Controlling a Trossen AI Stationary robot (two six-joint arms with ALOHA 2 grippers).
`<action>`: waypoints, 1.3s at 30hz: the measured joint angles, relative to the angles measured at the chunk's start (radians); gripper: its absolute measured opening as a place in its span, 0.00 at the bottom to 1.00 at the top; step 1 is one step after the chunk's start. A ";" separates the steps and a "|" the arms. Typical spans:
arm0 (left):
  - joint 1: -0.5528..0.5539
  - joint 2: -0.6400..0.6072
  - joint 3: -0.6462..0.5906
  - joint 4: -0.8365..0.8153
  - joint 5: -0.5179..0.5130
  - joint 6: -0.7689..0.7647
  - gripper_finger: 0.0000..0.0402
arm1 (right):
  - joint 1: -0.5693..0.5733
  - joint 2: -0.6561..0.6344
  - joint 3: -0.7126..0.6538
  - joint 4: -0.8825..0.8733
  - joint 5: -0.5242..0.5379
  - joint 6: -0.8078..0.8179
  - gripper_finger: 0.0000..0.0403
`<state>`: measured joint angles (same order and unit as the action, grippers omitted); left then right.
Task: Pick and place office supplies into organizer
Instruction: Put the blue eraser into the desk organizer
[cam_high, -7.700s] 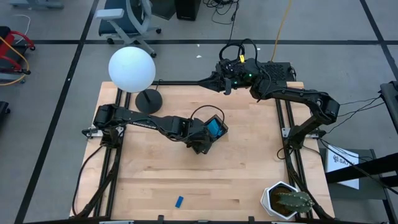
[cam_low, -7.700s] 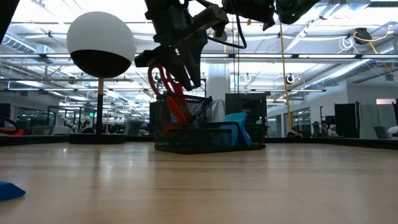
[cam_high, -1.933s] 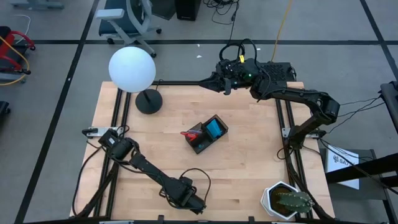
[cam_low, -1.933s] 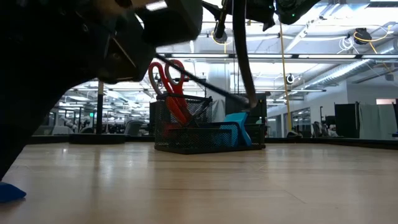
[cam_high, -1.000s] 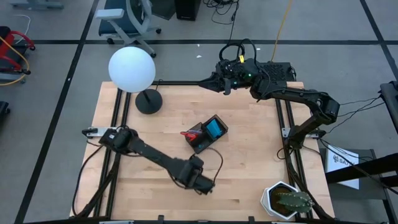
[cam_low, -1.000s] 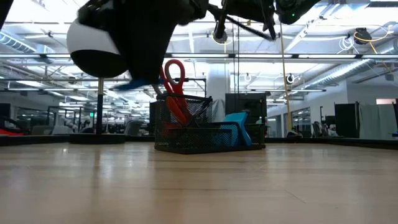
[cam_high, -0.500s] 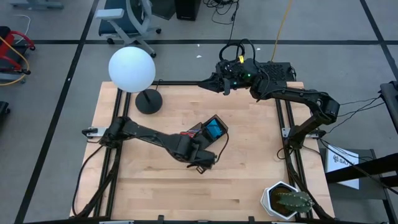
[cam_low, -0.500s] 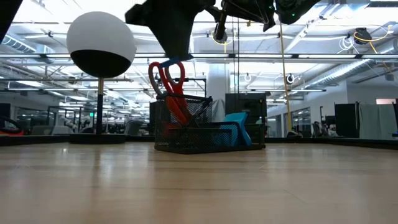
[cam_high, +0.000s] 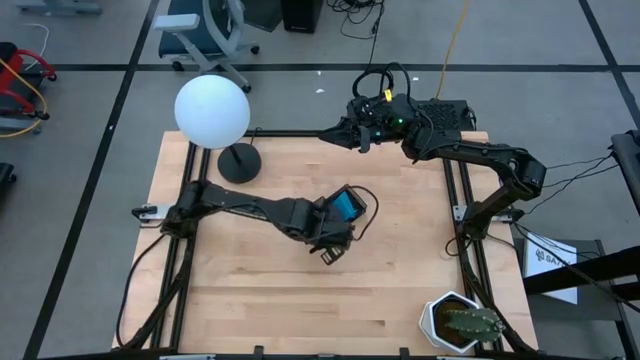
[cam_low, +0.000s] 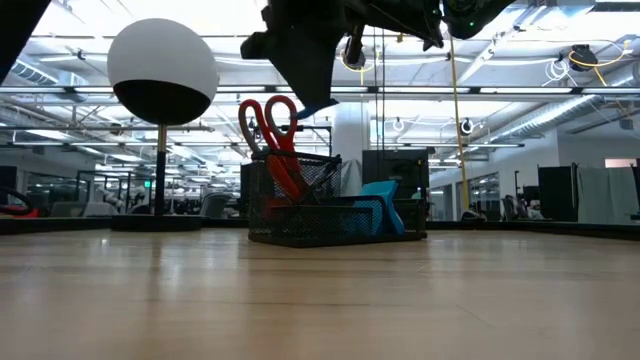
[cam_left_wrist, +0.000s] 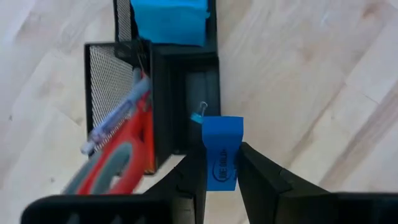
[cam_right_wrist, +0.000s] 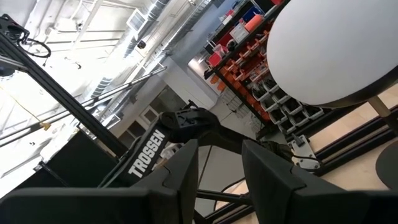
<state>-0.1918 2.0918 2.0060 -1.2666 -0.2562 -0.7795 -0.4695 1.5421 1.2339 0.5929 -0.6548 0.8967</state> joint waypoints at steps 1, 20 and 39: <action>0.007 0.000 -0.001 0.004 0.000 0.011 0.20 | 0.000 0.000 0.000 0.000 0.000 0.000 0.29; 0.103 0.000 -0.001 0.031 -0.008 0.097 0.20 | 0.000 0.000 0.000 0.000 0.000 0.000 0.29; 0.112 0.000 -0.001 0.040 0.054 0.125 0.20 | 0.000 0.000 0.000 0.000 0.000 0.000 0.29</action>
<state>-0.0795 2.0918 2.0048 -1.2270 -0.2022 -0.6546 -0.4695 1.5421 1.2339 0.5928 -0.6548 0.8967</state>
